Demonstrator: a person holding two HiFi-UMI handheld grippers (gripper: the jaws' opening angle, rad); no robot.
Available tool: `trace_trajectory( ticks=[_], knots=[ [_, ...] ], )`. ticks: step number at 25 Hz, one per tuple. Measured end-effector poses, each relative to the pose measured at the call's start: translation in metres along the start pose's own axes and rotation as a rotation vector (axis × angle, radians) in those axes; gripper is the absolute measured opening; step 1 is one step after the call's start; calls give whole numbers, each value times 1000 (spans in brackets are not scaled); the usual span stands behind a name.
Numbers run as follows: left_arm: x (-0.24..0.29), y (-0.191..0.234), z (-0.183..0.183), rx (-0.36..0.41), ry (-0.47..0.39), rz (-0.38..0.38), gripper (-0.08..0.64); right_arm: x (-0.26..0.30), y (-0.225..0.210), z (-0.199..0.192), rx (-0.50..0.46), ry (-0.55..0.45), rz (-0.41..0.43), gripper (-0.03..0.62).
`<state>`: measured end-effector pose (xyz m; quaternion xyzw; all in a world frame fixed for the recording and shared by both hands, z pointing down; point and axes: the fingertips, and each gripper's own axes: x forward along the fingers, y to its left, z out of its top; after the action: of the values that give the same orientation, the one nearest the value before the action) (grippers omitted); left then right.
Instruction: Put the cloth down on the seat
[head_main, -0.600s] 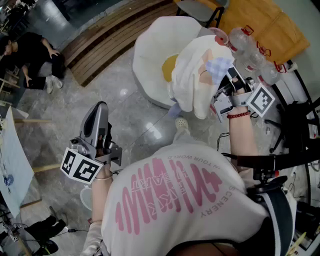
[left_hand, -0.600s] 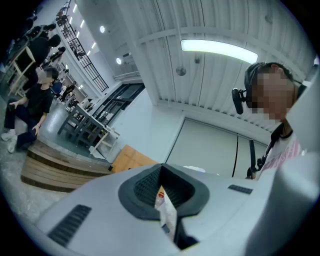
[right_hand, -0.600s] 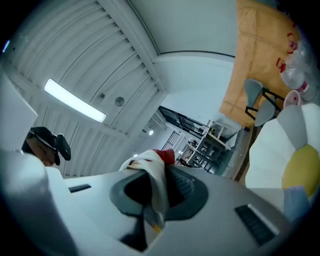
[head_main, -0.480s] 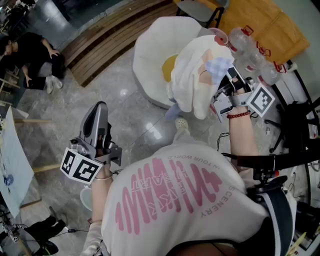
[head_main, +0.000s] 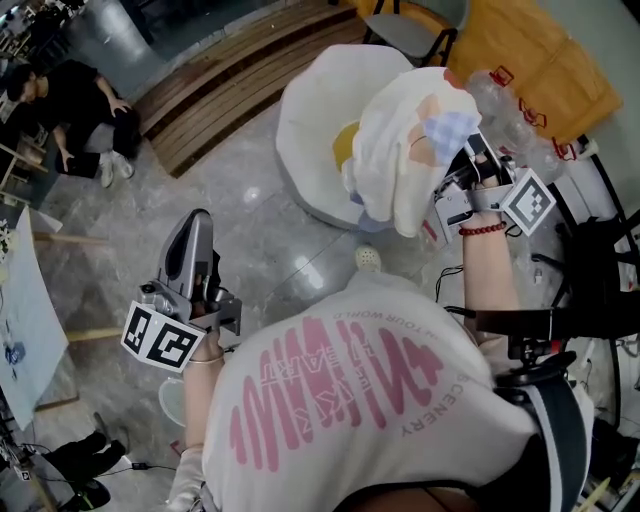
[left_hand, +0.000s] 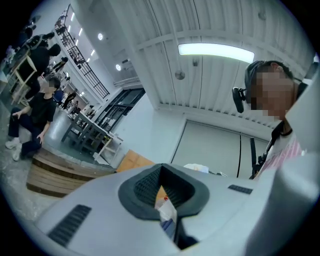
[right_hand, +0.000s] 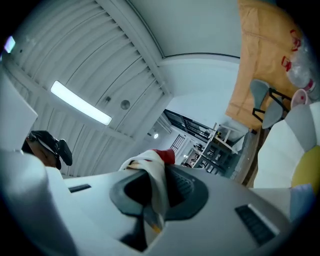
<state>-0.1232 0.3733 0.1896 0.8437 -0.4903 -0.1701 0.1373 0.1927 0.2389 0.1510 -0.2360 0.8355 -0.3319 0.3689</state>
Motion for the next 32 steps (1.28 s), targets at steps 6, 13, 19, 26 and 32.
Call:
trace_trajectory(
  ticks=[6, 13, 19, 26, 32],
  knots=[
    [3, 19, -6, 83, 45, 48, 9, 18, -21, 10, -22, -2, -49, 48],
    [27, 53, -2, 139, 73, 134, 9, 63, -97, 23, 19, -27, -188, 48],
    [71, 111, 17, 118, 62, 272, 9, 129, -195, 19, 52, 29, -249, 48],
    [131, 150, 24, 90, 61, 329, 9, 176, -308, 3, -1, 198, -349, 48],
    [161, 179, 41, 123, 48, 396, 9, 216, -385, -10, -70, 318, -425, 48]
  ],
)
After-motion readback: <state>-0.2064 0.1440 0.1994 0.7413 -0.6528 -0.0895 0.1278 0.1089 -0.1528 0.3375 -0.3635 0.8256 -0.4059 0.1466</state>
